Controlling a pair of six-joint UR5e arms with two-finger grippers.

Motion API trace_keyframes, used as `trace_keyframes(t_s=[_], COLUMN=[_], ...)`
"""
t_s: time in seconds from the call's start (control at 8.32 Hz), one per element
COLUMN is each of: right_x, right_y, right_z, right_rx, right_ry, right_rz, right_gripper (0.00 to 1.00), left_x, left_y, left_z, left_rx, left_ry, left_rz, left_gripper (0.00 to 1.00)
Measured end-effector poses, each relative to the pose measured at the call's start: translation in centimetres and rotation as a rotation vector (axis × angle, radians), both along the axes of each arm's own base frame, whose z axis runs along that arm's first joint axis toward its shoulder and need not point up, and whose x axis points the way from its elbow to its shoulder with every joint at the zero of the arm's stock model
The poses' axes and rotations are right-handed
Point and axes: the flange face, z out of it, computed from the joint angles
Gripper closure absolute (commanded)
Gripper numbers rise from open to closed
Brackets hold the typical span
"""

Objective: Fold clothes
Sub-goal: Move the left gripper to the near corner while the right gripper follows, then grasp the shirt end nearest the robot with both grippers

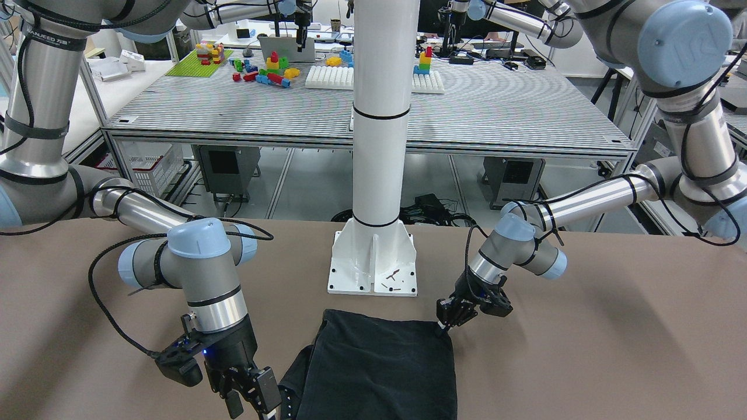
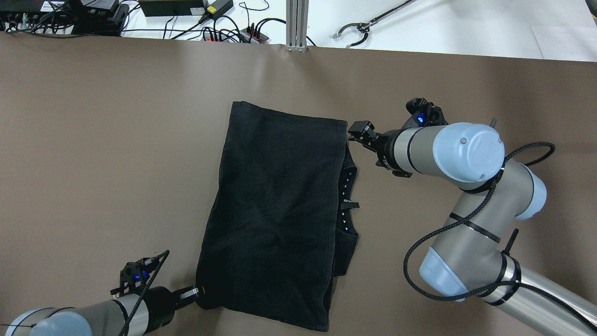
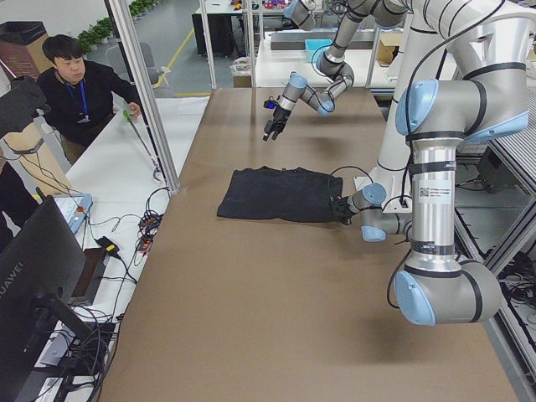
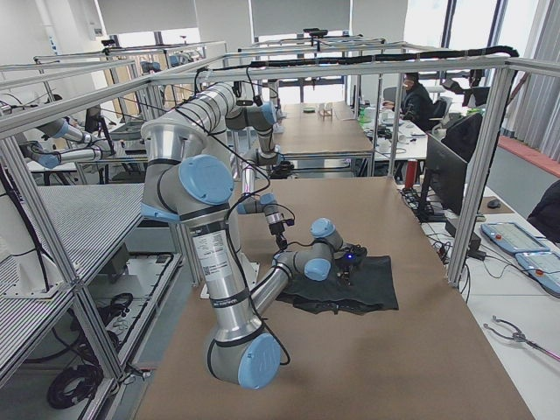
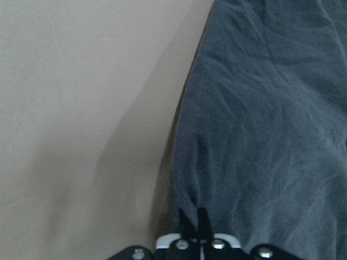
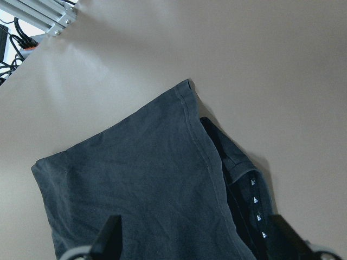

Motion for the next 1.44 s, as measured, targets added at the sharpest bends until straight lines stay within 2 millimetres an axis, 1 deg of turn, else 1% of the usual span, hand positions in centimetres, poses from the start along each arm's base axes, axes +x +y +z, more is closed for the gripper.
trace_keyframes(t_s=[0.12, 0.24, 0.48, 0.72, 0.96, 1.08, 1.2, 1.44], right_x=[-0.3, -1.5, -5.5, -9.3, -13.0, -14.2, -15.2, -16.4], right_y=[1.5, 3.5, 8.2, 12.7, 17.8, 19.6, 21.1, 23.1], right_z=[0.8, 2.0, 3.9, 5.4, 6.0, 5.9, 5.8, 5.7], right_rx=[-0.02, -0.037, -0.074, -0.15, -0.186, -0.19, -0.196, -0.185], right_ry=[0.001, 0.012, 0.032, 0.066, 0.089, 0.087, 0.082, 0.08], right_rz=[0.001, 0.0, -0.006, -0.02, -0.026, -0.032, -0.037, -0.032], right_gripper=[0.08, 0.08, 0.09, 0.08, 0.08, 0.08, 0.08, 0.11], left_x=[0.1, 0.1, 0.2, 0.3, 0.3, 0.4, 0.3, 0.3], left_y=[0.0, 0.0, 0.0, 0.0, 0.0, 0.0, -0.1, -0.3], left_z=[-0.1, -0.2, -0.1, 0.0, 0.2, 0.2, 0.2, 0.3], left_rx=[0.0, 0.001, 0.005, 0.013, 0.018, 0.02, 0.024, 0.027], left_ry=[0.002, 0.003, -0.001, -0.007, -0.013, -0.015, -0.017, -0.019], left_rz=[0.001, 0.001, 0.001, 0.002, 0.004, 0.003, 0.003, 0.001], left_gripper=[1.0, 1.0, 1.0, 1.0, 1.0, 1.0, 1.0, 1.0])
